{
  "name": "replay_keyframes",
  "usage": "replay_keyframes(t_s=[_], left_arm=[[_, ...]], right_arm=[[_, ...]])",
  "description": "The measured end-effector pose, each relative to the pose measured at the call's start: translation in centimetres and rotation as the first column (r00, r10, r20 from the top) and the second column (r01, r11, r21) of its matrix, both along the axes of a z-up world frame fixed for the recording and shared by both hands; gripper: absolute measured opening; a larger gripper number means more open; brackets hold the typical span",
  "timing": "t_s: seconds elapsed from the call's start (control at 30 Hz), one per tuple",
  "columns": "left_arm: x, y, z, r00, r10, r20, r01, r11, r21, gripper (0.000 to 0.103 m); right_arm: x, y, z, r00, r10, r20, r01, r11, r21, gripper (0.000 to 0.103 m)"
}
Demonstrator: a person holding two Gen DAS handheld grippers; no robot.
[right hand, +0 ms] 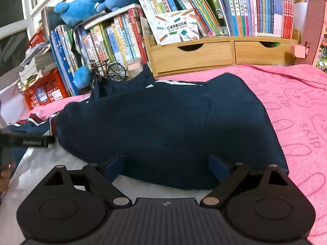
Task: Fold clothes
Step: 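Grasp the other striped sleeve cuff with the left gripper and fold it inward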
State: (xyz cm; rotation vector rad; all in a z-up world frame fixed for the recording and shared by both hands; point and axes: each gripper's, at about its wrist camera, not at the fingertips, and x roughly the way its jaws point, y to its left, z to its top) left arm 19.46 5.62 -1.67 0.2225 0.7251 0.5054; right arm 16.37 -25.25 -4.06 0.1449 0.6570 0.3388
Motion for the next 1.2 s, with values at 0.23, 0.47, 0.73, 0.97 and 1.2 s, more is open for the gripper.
replay_keyframes(t_s=[0.23,0.47,0.73,0.97,1.2], left_arm=[[-2.6,1.0,3.3,0.980,-0.077,0.182,0.106,0.981,-0.160,0.101],[2.5,-3.1,1.3,0.976,-0.204,0.074,0.211,0.972,-0.102,0.103],[2.7,-2.6,0.3,0.976,-0.218,0.009,0.218,0.971,-0.102,0.103],[-1.4,-1.0,2.1,0.957,-0.279,0.077,0.286,0.951,-0.118,0.103],[-4.1,2.6,4.2,0.962,-0.240,0.127,0.264,0.938,-0.226,0.103]], right_arm=[[-0.1,1.5,0.0,1.000,0.031,-0.007,-0.031,0.996,-0.078,0.103],[-0.1,3.2,-0.3,0.999,0.034,-0.008,-0.035,0.980,-0.193,0.103],[-0.2,3.6,-0.4,0.999,0.048,-0.009,-0.049,0.973,-0.223,0.103],[-0.2,3.7,-0.3,0.999,0.049,-0.009,-0.050,0.972,-0.228,0.103],[-0.3,3.9,-0.2,0.999,0.047,-0.008,-0.048,0.971,-0.233,0.103]])
